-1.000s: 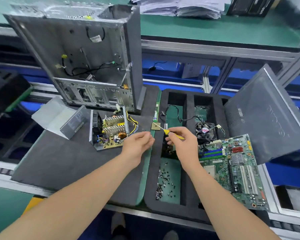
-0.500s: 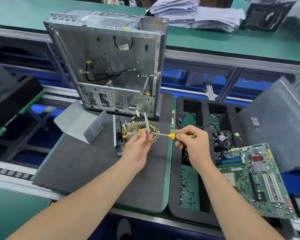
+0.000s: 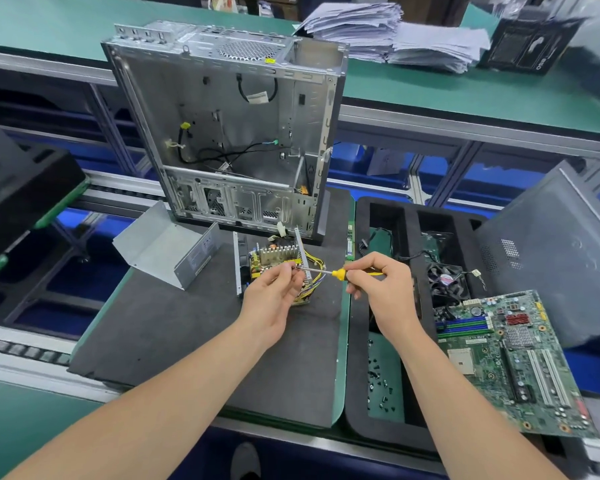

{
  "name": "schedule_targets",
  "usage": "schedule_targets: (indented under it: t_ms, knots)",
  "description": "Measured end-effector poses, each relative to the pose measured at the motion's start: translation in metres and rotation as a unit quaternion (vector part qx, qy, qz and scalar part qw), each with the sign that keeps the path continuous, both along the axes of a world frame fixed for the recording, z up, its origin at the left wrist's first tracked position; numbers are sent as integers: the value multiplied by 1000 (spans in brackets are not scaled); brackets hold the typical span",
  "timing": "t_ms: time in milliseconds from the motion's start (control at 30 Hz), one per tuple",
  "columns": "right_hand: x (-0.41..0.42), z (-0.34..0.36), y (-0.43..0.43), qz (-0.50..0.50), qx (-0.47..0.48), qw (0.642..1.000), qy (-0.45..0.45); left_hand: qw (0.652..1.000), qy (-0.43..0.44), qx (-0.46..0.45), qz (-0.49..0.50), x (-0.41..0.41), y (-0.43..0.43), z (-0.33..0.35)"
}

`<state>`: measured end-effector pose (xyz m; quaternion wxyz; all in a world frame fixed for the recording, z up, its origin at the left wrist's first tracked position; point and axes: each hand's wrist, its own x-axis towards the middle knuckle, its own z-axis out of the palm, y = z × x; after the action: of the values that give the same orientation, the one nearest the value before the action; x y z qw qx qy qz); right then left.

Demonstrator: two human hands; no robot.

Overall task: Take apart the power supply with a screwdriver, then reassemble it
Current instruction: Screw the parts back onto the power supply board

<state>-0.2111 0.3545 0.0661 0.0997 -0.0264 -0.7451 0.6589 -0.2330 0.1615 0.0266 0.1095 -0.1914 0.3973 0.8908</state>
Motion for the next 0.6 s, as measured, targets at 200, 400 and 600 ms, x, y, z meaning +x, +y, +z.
schedule_targets:
  t_ms: [200, 400, 600]
  knots:
    - [-1, -1, 2, -1, 7, 1000, -3, 1000, -5, 1, -7, -2, 0, -1]
    - [-2, -5, 3, 13, 32, 999, -16, 1000, -2, -16, -20, -5, -1, -7]
    - [-3, -5, 6, 5, 17, 1000, -15, 999, -4, -33, -16, -7, -7, -14]
